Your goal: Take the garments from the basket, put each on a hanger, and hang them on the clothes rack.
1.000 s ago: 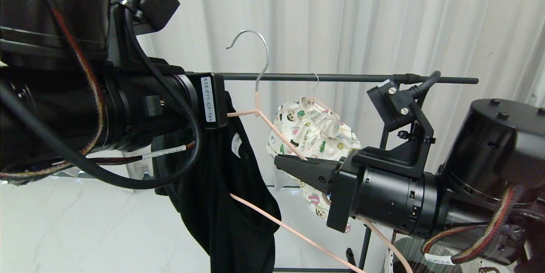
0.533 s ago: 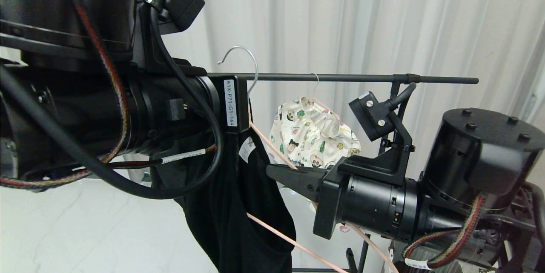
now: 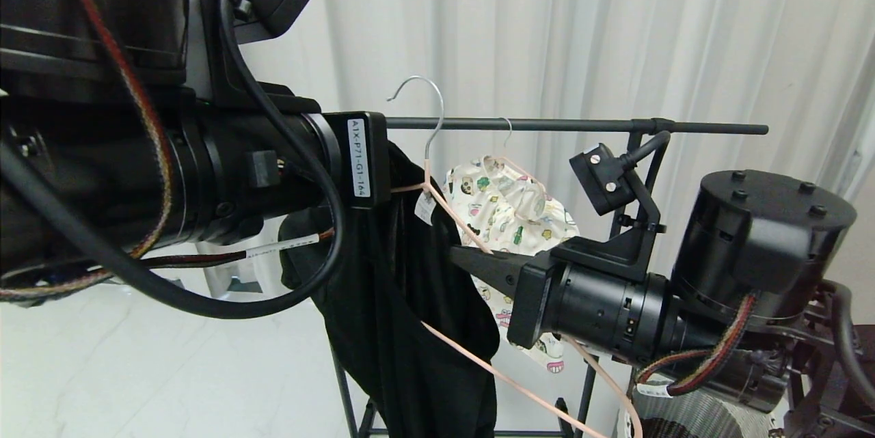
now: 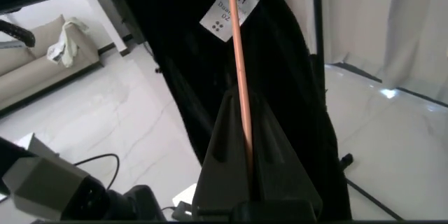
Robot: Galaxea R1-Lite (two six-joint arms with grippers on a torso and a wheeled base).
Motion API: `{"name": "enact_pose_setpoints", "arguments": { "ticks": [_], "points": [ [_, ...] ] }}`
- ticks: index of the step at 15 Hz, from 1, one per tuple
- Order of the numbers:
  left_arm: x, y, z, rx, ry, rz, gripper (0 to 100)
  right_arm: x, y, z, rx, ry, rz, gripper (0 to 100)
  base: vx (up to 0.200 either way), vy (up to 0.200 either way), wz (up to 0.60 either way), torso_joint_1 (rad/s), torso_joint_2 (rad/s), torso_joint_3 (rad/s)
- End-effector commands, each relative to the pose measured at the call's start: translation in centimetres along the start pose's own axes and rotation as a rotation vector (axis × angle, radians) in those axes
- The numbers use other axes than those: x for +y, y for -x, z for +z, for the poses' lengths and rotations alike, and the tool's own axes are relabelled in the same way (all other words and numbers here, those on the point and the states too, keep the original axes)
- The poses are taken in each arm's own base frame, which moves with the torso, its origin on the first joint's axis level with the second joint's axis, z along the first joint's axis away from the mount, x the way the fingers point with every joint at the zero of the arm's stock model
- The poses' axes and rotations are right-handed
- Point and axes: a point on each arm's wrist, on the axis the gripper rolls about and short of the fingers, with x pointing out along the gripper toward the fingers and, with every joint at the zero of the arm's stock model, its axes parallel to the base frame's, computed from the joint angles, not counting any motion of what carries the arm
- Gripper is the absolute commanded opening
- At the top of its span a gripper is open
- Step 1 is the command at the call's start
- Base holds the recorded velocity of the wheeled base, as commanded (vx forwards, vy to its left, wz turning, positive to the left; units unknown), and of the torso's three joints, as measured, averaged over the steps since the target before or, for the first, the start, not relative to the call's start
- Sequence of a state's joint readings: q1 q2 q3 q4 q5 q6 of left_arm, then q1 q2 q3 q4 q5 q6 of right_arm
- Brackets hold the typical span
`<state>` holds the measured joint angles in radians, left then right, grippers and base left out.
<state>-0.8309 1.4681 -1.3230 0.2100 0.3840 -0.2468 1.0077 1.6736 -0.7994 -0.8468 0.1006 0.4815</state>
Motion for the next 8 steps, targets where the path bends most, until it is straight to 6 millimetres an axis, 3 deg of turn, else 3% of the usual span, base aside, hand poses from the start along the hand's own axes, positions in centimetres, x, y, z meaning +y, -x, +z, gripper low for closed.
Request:
{"name": "enact_pose_setpoints", "arguments": {
  "ticks": [1,8],
  "points": [
    [0.1,0.3,0.2,-0.009,-0.004,-0.002,100,-0.3,0.0,0.0,-0.007,-0.001,-0.02,0,0.0,0.0,0.0,0.0,0.0,0.0],
    [0.5,1.3,0.4,-0.032,-0.003,-0.003,100,-1.4,0.3,1.5,-0.088,0.05,-0.044,0,0.0,0.0,0.0,0.0,0.0,0.0]
  ]
}}
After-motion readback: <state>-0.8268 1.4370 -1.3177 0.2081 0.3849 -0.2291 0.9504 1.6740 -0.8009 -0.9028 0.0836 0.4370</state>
